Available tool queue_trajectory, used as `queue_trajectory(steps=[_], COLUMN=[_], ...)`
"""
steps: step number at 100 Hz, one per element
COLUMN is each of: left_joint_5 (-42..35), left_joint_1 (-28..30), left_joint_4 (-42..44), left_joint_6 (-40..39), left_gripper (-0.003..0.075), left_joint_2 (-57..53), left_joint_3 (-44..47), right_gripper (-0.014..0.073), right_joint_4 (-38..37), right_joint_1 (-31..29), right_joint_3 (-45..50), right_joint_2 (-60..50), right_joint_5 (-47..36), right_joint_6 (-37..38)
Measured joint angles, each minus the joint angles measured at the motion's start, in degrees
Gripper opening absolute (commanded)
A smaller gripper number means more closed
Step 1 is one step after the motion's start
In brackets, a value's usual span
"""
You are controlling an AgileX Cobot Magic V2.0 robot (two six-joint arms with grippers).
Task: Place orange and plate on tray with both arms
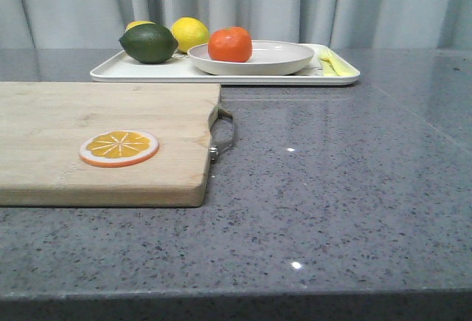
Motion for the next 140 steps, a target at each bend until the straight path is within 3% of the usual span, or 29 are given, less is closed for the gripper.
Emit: queue_trajectory(steps=[18, 50, 80, 140], left_joint_5=[-9.79, -11.17, -8.65, -8.36], left_joint_1=[8.53, 19.50, 22.69, 22.96], left_joint_4=[0.00, 0.71, 0.95, 1.07], left_joint_6=[0.00, 0.00, 0.00, 0.00], left_gripper=[-0.0019, -0.0019, -0.0019, -0.0019], left_joint_2=[-0.32, -6.85, -6.85, -6.85], left_joint_3=[8.17, 16.66, 16.66, 16.66], right_gripper=[-0.0066, -0.0066, -0.0066, -0.0066], right_joint_4=[0.00, 0.00, 0.00, 0.00], right_joint_1=[0.00, 0.00, 0.00, 0.00], right_joint_3=[0.00, 0.00, 0.00, 0.00], right_joint_2=[0.00, 0.00, 0.00, 0.00], right_joint_5=[0.00, 0.00, 0.10, 0.10], right_joint_6=[0.00, 0.00, 0.00, 0.00])
